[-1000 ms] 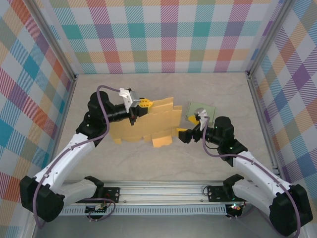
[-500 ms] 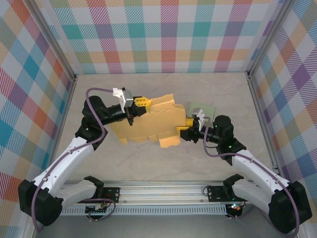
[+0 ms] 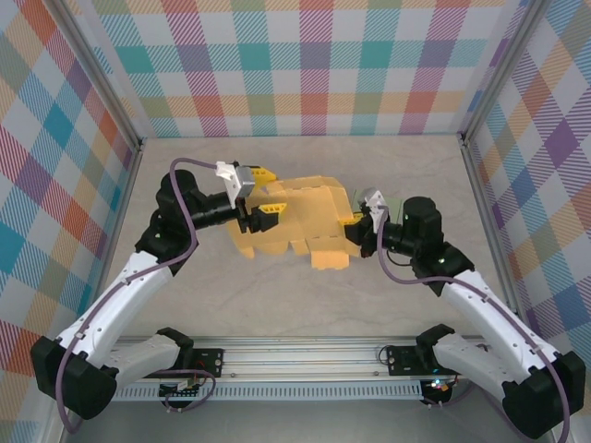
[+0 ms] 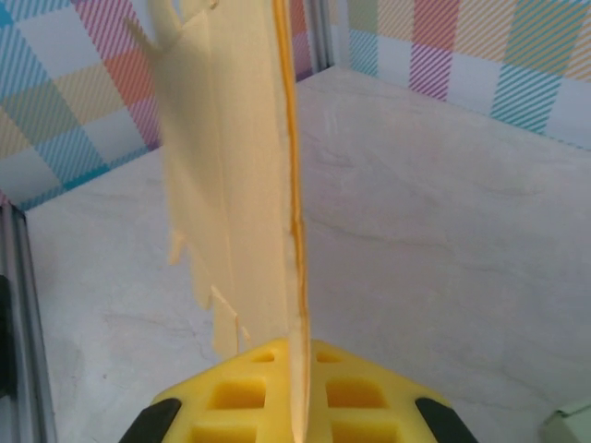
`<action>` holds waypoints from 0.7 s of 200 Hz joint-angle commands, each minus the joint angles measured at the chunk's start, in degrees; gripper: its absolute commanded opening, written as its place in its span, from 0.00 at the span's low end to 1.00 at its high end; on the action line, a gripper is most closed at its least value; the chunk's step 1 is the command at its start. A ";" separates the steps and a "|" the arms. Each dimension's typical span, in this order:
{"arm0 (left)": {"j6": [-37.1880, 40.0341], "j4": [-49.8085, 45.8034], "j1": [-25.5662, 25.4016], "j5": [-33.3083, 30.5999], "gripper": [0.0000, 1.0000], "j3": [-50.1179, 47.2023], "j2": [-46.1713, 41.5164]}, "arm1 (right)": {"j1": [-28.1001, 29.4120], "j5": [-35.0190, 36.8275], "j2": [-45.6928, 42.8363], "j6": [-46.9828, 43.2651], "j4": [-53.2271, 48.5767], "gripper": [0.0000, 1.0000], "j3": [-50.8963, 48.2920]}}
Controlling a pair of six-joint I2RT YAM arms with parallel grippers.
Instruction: Fold the paper box
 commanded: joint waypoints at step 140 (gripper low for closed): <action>39.43 -44.00 0.87 -1.38 0.60 29.85 21.10 | 8.40 8.69 20.51 -21.26 -49.53 0.00 38.28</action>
